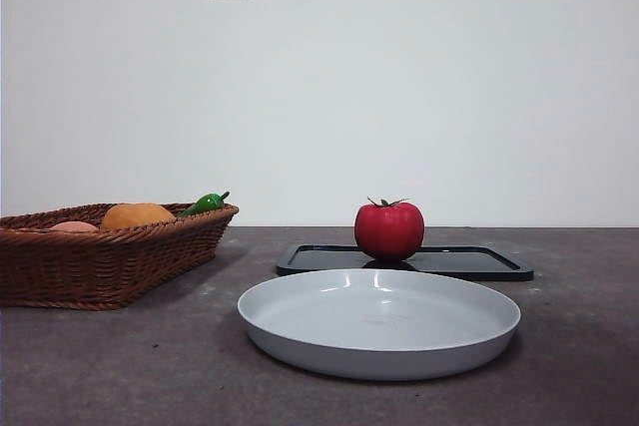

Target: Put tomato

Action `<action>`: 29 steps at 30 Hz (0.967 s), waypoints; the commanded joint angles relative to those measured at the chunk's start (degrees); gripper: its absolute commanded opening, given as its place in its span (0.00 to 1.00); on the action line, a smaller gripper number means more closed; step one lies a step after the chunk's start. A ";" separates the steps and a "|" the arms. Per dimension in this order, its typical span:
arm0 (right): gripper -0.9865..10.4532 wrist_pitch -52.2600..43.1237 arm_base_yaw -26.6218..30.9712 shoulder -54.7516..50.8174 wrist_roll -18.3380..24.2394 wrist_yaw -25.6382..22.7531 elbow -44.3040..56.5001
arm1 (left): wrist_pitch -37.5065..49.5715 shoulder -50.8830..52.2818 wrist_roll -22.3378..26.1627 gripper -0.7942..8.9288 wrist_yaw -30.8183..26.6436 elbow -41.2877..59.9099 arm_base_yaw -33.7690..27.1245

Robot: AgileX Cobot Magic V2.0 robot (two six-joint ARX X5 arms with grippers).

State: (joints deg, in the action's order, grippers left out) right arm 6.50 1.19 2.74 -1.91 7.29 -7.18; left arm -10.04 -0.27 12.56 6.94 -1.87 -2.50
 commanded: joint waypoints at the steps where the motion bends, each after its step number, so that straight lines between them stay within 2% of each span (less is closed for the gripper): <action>1: 0.10 -0.87 0.09 -1.22 -0.92 -1.90 1.90 | -0.44 0.09 -0.17 0.09 -0.09 1.20 -0.11; 10: 0.10 -0.50 0.07 -2.54 -2.03 -1.88 6.47 | -0.44 0.09 -0.17 0.09 -0.09 1.20 -0.11; 14: 0.10 3.61 0.07 -2.54 -2.16 -1.84 6.58 | -0.46 0.09 -0.17 0.09 -0.09 1.20 -0.11; 29: 0.10 2.51 0.07 -2.54 -2.58 -1.77 6.54 | -0.44 0.09 -0.17 0.09 -0.09 1.18 -0.11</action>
State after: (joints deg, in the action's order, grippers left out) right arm 9.34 1.19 0.36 -3.49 5.58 -0.93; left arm -10.04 -0.27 12.56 6.92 -1.87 -2.50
